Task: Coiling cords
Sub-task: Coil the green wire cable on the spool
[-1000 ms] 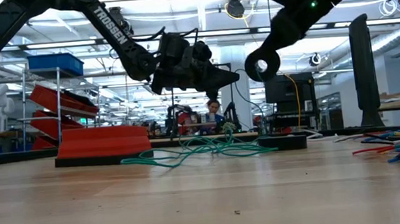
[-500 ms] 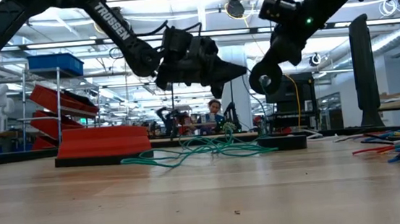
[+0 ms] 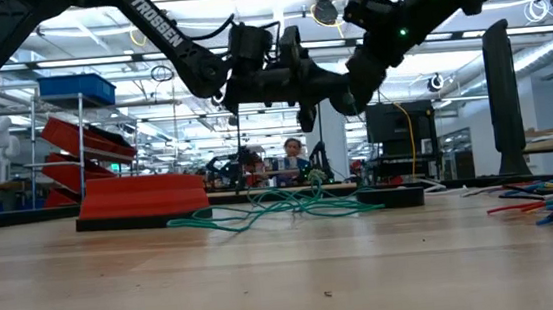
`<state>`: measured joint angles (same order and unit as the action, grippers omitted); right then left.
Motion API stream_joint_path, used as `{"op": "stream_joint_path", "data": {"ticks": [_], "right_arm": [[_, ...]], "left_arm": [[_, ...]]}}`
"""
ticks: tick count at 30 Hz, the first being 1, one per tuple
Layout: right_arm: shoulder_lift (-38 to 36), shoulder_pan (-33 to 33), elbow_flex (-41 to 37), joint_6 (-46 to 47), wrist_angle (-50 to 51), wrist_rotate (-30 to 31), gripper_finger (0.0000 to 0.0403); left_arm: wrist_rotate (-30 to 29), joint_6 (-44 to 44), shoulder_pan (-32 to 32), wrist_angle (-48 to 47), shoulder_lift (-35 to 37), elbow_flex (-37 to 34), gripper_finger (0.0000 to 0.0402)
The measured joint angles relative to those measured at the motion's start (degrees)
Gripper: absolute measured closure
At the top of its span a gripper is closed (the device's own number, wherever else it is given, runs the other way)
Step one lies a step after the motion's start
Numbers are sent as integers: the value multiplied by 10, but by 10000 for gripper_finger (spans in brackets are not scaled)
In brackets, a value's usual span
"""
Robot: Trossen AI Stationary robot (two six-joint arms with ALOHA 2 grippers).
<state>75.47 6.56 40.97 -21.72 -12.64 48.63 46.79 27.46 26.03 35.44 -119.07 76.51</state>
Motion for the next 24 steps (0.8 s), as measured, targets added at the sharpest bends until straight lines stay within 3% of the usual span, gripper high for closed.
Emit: {"op": "stream_joint_path", "data": {"ticks": [9, 24], "right_arm": [[2, 18, 0, 13, -90, 12, 403], [1, 52, 0, 29, -276, -18, 403]], "left_arm": [[-48, 81, -14, 85, 0, 0, 396], [-108, 52, -17, 228, 0, 1, 393]]}}
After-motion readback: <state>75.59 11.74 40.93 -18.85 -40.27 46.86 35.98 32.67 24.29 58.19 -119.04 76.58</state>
